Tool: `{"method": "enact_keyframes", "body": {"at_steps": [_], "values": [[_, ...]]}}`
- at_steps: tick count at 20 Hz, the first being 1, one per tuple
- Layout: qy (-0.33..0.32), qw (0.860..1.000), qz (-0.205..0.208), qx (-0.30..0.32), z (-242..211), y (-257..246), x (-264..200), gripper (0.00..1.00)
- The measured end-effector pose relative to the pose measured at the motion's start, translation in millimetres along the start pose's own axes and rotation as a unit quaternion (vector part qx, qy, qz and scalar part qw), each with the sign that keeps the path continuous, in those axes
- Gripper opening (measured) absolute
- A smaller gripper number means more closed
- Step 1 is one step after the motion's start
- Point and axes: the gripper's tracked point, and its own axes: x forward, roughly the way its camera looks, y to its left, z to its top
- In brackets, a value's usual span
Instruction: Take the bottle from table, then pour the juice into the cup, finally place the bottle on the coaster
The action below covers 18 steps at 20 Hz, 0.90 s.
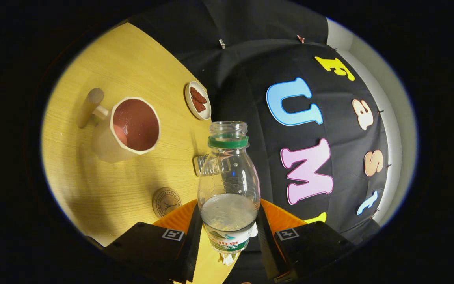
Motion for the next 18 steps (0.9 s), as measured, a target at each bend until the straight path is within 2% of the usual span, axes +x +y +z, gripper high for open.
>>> {"method": "enact_keyframes", "body": {"at_steps": [5,18], "values": [[-0.007,0.999,-0.002,-0.047,5,11,5,0.69],[0.002,0.990,0.030,-0.136,1,29,28,0.69]]}}
